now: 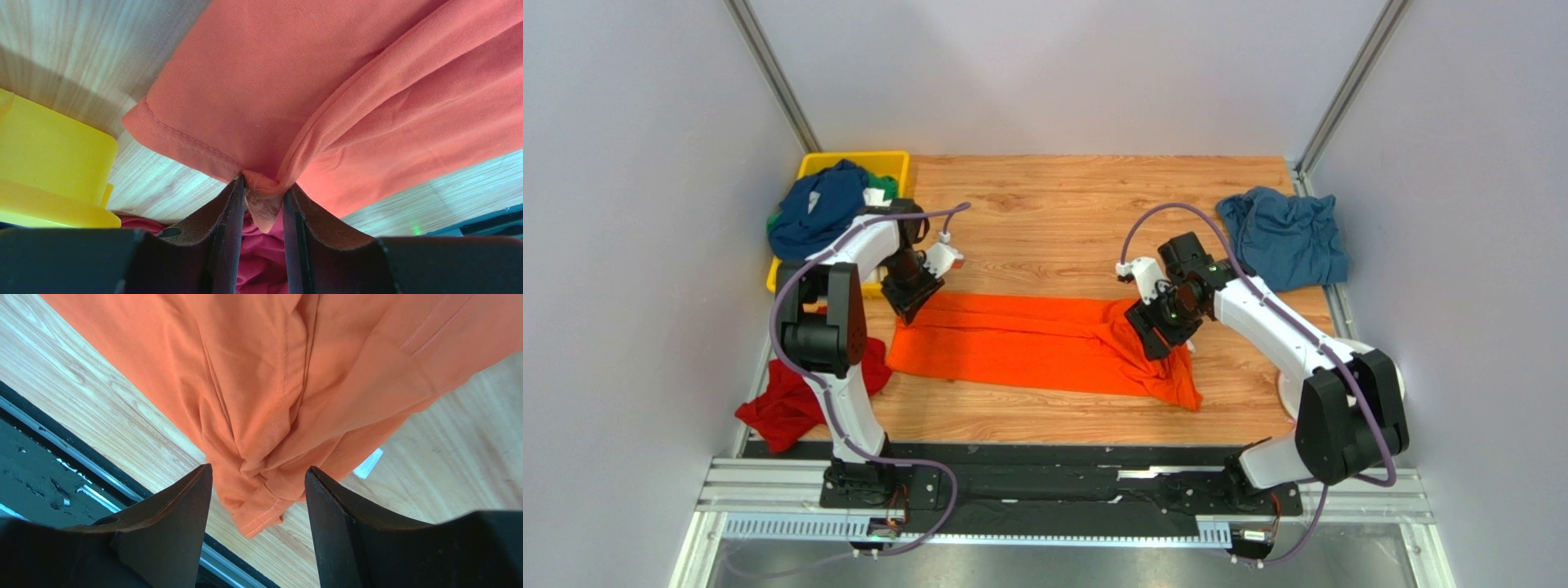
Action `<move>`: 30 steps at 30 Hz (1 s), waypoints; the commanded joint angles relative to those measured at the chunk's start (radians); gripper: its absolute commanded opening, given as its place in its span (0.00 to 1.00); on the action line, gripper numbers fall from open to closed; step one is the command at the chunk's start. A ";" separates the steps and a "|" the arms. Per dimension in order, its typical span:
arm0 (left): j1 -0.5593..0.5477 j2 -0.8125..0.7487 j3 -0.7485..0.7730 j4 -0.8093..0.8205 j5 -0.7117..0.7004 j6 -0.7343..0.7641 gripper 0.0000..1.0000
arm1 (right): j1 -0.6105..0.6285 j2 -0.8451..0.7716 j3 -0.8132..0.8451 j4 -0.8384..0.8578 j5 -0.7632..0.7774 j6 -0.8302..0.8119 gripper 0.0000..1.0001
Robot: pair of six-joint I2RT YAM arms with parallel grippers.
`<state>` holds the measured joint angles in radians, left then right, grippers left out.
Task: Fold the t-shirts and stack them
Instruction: Fold the other side of the tshirt into a rectangle
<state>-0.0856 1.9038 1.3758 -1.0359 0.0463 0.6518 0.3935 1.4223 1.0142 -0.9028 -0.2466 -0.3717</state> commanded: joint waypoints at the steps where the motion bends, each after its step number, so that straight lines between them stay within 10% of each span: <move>1: -0.006 -0.006 -0.009 -0.004 0.003 -0.011 0.38 | 0.018 0.052 0.102 0.011 0.010 -0.018 0.61; 16: -0.006 -0.052 0.009 0.020 0.032 -0.006 0.80 | 0.050 0.288 0.270 0.045 0.032 -0.055 0.57; 30: -0.006 -0.086 0.012 0.007 0.029 -0.004 0.88 | 0.053 0.369 0.322 0.056 0.026 -0.075 0.50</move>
<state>-0.0856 1.8782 1.3621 -1.0130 0.0624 0.6445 0.4412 1.7721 1.2919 -0.8742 -0.2180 -0.4202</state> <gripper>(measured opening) 0.874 0.512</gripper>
